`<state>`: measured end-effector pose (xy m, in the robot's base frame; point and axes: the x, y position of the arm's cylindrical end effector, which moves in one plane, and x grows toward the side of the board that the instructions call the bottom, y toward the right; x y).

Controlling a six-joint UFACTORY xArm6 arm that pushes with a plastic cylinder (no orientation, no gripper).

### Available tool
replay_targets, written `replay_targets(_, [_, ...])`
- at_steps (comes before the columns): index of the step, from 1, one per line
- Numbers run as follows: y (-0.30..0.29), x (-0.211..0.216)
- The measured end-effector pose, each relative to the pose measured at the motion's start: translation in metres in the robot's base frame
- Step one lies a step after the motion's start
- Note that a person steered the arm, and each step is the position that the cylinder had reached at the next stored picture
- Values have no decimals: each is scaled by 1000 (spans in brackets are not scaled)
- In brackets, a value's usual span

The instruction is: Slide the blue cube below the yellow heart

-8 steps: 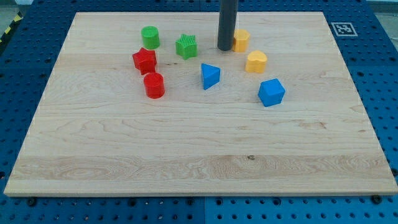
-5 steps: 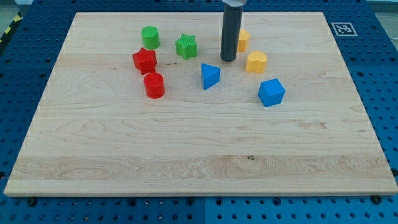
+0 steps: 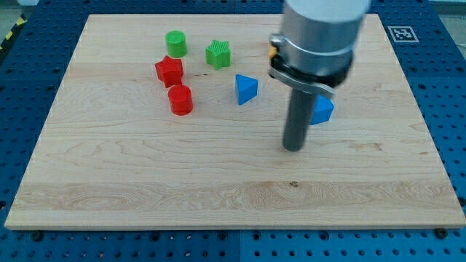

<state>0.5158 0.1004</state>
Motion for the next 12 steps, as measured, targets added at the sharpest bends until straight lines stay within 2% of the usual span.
replay_targets(2, [114, -19])
replay_targets(3, [126, -30])
replay_targets(7, [114, -12])
replay_targets(11, [31, -54])
replay_targets(12, [27, -58])
